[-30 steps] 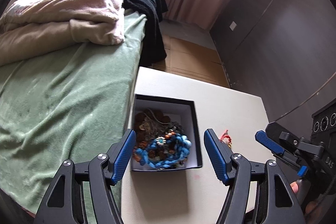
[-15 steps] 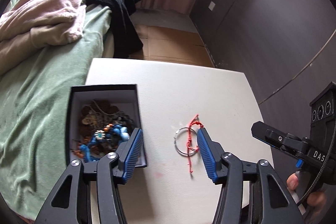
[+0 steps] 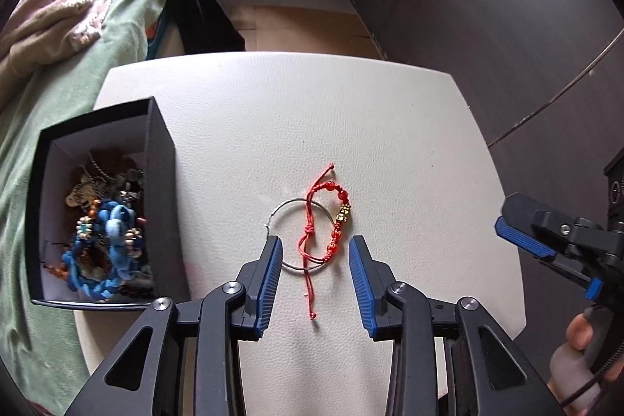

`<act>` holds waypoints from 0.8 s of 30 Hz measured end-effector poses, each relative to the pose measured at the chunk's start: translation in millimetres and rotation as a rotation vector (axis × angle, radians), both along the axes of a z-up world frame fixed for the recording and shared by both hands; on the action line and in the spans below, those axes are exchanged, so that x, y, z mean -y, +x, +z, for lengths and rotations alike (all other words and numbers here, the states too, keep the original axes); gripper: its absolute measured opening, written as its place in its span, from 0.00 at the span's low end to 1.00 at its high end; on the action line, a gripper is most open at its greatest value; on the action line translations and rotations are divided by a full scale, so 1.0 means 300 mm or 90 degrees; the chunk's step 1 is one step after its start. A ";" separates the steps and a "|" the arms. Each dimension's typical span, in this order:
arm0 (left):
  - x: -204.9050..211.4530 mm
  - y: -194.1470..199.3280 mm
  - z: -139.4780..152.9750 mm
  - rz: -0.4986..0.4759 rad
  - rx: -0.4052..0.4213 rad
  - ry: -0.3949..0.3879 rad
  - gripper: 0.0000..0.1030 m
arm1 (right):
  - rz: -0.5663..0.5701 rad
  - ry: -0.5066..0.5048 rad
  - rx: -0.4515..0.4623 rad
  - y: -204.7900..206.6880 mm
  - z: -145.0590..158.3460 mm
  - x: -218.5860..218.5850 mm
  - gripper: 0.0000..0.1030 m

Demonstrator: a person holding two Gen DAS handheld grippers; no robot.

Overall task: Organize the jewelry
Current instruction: 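Grasp the red string bracelet with the left tool, then carry the red string bracelet into the box and open the left tool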

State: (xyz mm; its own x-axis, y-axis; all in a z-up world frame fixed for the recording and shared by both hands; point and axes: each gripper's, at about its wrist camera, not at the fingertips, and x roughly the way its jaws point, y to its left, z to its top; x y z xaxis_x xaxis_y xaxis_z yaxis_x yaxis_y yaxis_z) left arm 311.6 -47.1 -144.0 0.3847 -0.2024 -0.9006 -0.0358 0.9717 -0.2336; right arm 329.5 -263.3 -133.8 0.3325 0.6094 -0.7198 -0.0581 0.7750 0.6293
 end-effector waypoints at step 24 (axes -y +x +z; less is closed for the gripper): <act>-0.096 -0.044 0.232 0.015 0.102 -0.025 0.01 | 0.055 -0.022 -0.013 0.031 -0.042 -0.161 0.65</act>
